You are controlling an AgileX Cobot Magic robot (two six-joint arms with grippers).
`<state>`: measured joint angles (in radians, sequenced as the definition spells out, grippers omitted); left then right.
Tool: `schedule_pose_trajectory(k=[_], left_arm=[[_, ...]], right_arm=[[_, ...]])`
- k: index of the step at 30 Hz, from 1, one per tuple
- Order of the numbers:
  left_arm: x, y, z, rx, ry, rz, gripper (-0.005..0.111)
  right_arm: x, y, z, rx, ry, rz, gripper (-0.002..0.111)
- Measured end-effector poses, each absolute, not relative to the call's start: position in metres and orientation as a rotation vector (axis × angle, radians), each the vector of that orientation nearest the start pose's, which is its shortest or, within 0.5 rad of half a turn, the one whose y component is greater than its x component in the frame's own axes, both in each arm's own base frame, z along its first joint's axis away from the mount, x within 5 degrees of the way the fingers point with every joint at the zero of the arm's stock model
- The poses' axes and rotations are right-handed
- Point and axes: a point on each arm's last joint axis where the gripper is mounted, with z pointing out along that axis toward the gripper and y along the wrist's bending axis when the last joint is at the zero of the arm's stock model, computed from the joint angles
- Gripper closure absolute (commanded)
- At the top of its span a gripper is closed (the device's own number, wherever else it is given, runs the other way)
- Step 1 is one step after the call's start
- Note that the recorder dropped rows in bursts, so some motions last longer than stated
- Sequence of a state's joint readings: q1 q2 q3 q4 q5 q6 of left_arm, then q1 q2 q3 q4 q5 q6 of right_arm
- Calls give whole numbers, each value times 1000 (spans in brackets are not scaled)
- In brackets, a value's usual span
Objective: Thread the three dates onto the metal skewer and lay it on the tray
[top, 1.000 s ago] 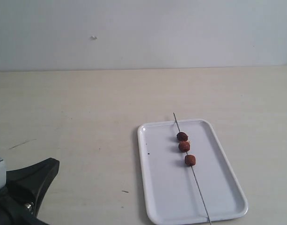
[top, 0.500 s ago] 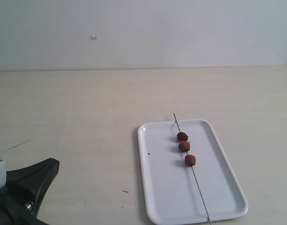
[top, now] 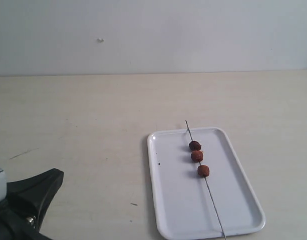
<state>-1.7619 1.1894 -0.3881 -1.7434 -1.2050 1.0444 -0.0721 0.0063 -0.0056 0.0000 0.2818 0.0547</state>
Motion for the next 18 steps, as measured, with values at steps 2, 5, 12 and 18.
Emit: schedule_pose_trajectory(k=[2,5,12,18], left_arm=[[54,-163,219,472,1879,-164,107],[54,-163,219,472,1879,-164,107],[70,-157,215,582,1850,66,107],[101,-143,209,426,1899,225,107]], right_arm=[[55,-4,189,112,1764,-13,108],[55,-4,189,112,1764,-13,108],[55,-4,189,112,1764,-13,108],[55,-4,189,112,1764,-13,108]])
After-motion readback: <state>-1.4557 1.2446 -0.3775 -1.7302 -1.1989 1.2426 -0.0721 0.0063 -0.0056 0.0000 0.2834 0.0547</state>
